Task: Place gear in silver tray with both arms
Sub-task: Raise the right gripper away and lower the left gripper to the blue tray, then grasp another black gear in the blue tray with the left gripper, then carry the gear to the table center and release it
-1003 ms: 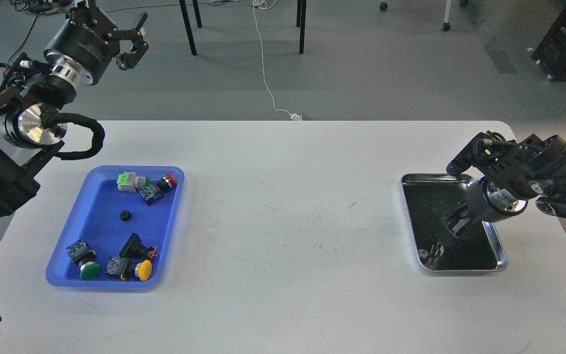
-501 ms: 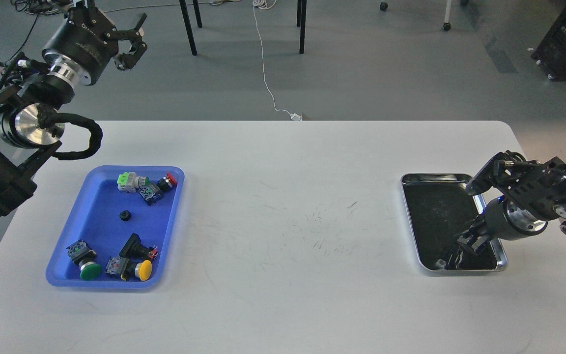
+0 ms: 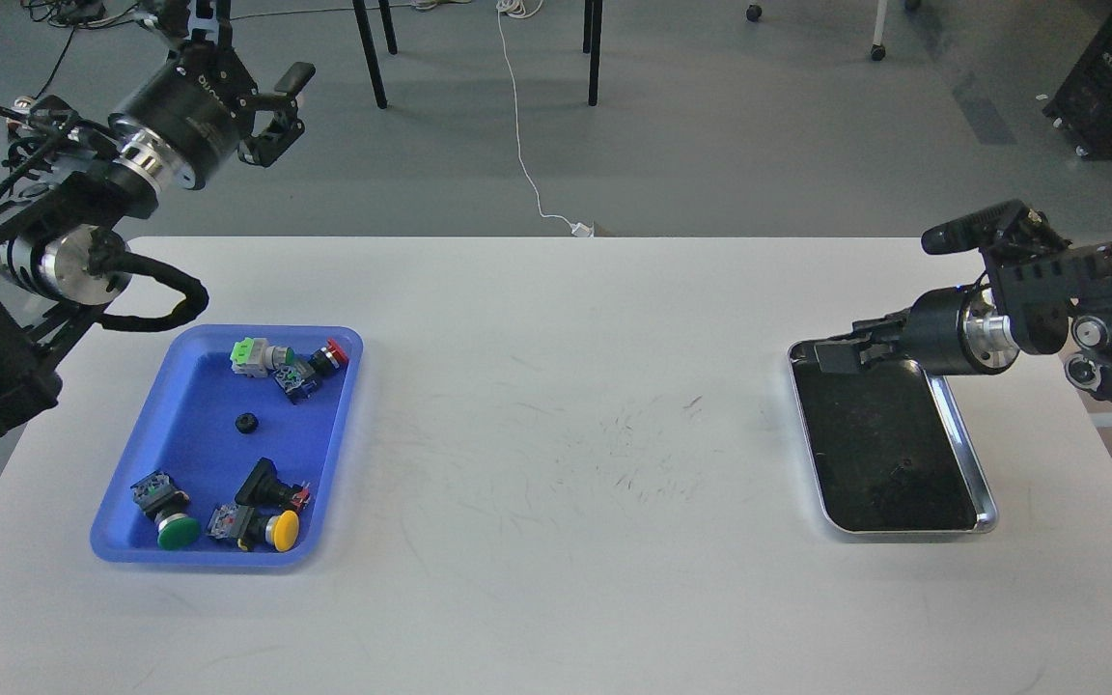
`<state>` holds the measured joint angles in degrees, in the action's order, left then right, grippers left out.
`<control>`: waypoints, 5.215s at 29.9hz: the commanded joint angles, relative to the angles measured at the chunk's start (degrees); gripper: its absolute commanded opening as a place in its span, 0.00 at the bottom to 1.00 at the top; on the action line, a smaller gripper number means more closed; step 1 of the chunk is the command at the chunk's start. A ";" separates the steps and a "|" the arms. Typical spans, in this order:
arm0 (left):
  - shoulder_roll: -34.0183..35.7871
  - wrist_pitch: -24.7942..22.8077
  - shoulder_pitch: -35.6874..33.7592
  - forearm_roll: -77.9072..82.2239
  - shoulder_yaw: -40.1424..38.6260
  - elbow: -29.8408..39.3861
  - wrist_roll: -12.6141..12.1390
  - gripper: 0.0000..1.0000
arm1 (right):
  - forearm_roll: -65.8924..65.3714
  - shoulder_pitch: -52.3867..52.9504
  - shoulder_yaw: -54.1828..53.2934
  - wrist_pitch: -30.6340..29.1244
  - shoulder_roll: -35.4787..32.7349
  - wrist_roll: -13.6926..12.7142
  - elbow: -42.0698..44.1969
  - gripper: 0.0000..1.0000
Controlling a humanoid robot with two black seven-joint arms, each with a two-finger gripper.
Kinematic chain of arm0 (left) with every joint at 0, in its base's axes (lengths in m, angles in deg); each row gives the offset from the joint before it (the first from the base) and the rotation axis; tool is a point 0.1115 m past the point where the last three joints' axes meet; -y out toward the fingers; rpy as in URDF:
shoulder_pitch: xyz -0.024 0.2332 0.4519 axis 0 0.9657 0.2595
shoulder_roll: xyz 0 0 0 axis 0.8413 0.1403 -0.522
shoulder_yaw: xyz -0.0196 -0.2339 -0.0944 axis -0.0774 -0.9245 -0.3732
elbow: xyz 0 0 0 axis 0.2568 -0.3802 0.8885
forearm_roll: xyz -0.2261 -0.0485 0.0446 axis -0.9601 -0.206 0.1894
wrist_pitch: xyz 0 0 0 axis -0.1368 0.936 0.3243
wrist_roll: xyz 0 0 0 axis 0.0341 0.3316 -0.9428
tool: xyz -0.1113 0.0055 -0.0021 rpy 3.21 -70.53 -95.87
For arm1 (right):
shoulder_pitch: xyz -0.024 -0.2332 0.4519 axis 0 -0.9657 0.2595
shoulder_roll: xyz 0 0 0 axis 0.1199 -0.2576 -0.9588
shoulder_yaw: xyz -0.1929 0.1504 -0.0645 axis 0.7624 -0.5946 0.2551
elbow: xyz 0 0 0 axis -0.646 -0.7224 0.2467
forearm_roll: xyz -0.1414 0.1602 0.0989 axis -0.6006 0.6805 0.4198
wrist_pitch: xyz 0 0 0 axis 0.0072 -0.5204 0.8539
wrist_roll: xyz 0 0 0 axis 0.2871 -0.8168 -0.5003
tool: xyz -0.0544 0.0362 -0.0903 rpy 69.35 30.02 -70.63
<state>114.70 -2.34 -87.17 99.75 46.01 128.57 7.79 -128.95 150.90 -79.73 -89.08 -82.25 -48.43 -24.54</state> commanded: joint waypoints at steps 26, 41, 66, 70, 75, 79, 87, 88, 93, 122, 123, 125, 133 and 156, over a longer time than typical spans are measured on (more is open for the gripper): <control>21.03 3.29 8.48 90.08 13.46 17.83 4.88 0.87 | 76.20 -17.85 -44.21 -8.69 18.52 2.07 20.39 0.97; 14.97 3.55 8.30 90.44 18.73 9.30 3.91 0.76 | 79.29 -39.92 -59.35 -8.69 18.08 2.07 9.14 0.97; 10.83 7.77 8.39 90.00 25.41 1.48 3.82 0.42 | 79.11 -39.92 -59.44 -8.69 18.08 2.07 7.73 0.97; 10.83 7.68 8.48 90.08 25.50 1.48 3.82 0.31 | 79.03 -39.92 -59.44 -8.69 17.99 2.07 7.73 0.97; 11.09 7.51 8.48 90.08 25.50 1.92 3.82 0.26 | 79.03 -39.92 -59.52 -8.69 17.90 2.07 7.73 0.97; 11.80 7.42 8.04 89.91 25.41 2.53 3.91 0.25 | 79.11 -39.92 -59.52 -8.69 17.90 2.16 7.73 0.97; 17.06 6.98 6.46 89.91 24.88 9.02 4.00 0.20 | 79.11 -39.84 -59.79 -8.69 17.64 2.07 7.73 0.97; 18.46 6.72 5.24 89.82 24.88 11.04 3.91 0.20 | 79.03 -39.84 -59.96 -8.69 17.64 2.07 7.64 0.97; 22.78 4.96 -1.35 89.64 24.36 20.18 3.91 0.20 | 79.11 -39.92 -60.05 -8.69 16.15 2.07 6.85 0.97; -24.31 5.13 -5.59 93.25 30.33 13.35 -4.35 0.21 | 78.76 -22.27 -46.97 -8.69 9.55 1.63 6.67 0.97; -25.72 5.13 -5.50 93.25 30.42 12.13 -4.27 0.21 | 78.76 -20.52 -45.13 -8.69 9.99 1.63 6.67 0.97; -27.74 5.13 -5.23 93.25 30.51 9.75 -4.27 0.21 | 78.76 -18.14 -42.49 -8.69 10.52 1.63 6.15 0.97; -30.21 5.22 -3.30 93.25 30.51 5.53 -4.27 0.22 | 78.76 -18.30 -41.59 -8.69 11.22 1.63 6.23 0.97; -23.99 9.09 -1.98 85.01 24.02 5.96 -3.30 0.63 | 78.94 -20.85 -43.35 -8.69 5.43 1.80 5.36 0.97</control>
<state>87.41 6.43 -89.08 189.33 73.70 134.30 4.15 -50.03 130.19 -123.36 -97.77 -74.84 -46.71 -18.70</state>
